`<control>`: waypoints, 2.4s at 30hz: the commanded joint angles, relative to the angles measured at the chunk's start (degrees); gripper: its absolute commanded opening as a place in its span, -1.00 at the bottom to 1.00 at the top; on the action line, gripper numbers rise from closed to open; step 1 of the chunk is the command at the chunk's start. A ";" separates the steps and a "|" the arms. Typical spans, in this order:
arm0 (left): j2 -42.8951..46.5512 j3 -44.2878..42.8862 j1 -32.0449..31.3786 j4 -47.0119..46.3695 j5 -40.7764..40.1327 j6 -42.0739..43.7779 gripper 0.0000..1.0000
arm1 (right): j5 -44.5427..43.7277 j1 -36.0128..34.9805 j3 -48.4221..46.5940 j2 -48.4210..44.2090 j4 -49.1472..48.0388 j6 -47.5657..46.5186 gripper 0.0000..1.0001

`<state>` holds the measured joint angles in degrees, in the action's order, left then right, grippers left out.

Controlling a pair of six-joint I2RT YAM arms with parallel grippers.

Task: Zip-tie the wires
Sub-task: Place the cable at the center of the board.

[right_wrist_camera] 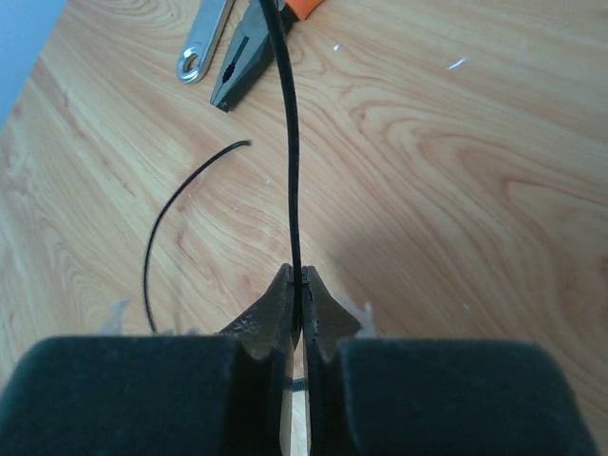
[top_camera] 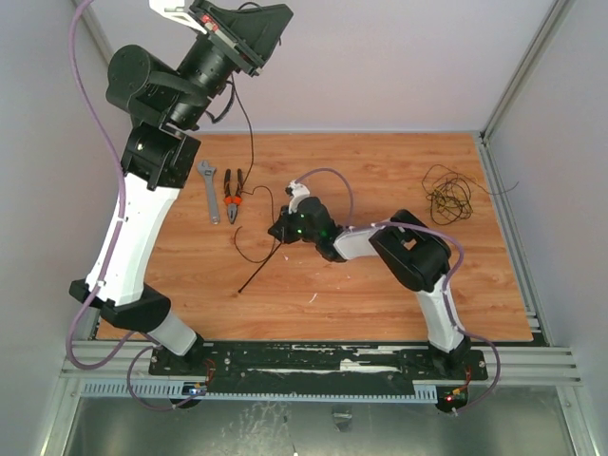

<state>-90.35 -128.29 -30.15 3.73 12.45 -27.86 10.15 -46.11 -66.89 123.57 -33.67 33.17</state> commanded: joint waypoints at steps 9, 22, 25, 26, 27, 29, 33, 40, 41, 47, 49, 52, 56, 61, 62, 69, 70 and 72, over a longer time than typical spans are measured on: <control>9.44 9.50 0.45 5.25 -9.68 7.81 -1.00 | -5.79 10.74 1.39 -27.38 32.04 -23.56 -1.00; 22.73 41.62 1.83 6.83 -12.00 4.31 -1.00 | -36.77 26.33 3.81 -50.03 58.15 -34.39 -1.00; 24.46 48.56 1.85 6.26 -7.86 2.48 -1.00 | -40.25 30.26 6.56 -55.06 56.63 -35.34 -1.00; 25.19 50.38 1.85 6.66 -7.78 1.91 -1.00 | -39.75 31.34 7.53 -56.51 55.65 -35.77 -1.00; 26.03 52.19 1.85 7.06 -7.90 1.61 -1.00 | -39.85 32.41 8.38 -57.49 54.72 -36.12 -1.00; 28.05 55.73 1.94 7.19 -7.80 0.73 -1.00 | -41.58 34.24 8.66 -58.09 54.54 -36.16 -1.00; 31.36 62.66 2.15 6.38 -3.60 -1.70 -1.00 | -44.09 37.24 8.58 -57.48 54.52 -35.43 -1.00; 32.79 74.24 2.38 8.42 12.47 -3.67 -1.00 | -44.24 43.30 9.63 -56.20 53.43 -34.90 -1.00; 32.89 75.10 2.38 9.39 14.47 -3.37 -1.00 | -44.17 43.86 9.29 -56.10 53.32 -34.77 -1.00; 35.52 79.98 2.38 10.08 28.26 -3.53 -1.00 | -40.74 45.68 6.20 -55.32 53.86 -33.41 -1.00; 35.76 80.46 2.44 11.20 30.17 -3.00 -1.00 | -40.00 45.67 6.37 -55.11 53.82 -33.39 -1.00; 35.65 80.98 3.97 14.87 27.38 -2.73 -1.00 | -40.84 45.67 7.20 -54.00 54.70 -33.19 -1.00; 37.39 85.81 11.46 11.00 25.43 -7.75 -1.00 | -37.29 45.64 10.66 -52.73 54.93 -31.35 -1.00; 38.97 89.72 20.83 6.68 22.51 -11.31 -1.00 | -37.11 45.61 11.27 -51.16 56.37 -30.45 -1.00; 38.82 90.25 22.16 6.04 21.74 -11.49 -1.00 | -36.82 45.59 10.95 -50.96 56.44 -30.29 -1.00; 37.88 96.11 29.96 -0.98 20.95 -16.33 -1.00 | -29.45 42.32 10.97 -47.29 59.61 -28.37 -1.00; 37.95 96.72 30.86 -1.60 20.80 -16.76 -1.00 | -29.07 41.18 11.13 -46.57 60.39 -28.20 -1.00; 37.96 97.68 32.52 -2.36 20.65 -17.24 -1.00 | -28.35 39.21 11.19 -44.42 61.97 -28.15 -1.00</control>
<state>-52.64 -32.25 -0.43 6.20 33.61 -42.39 -22.26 -3.38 -55.53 75.96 24.49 3.36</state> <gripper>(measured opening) 0.049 0.014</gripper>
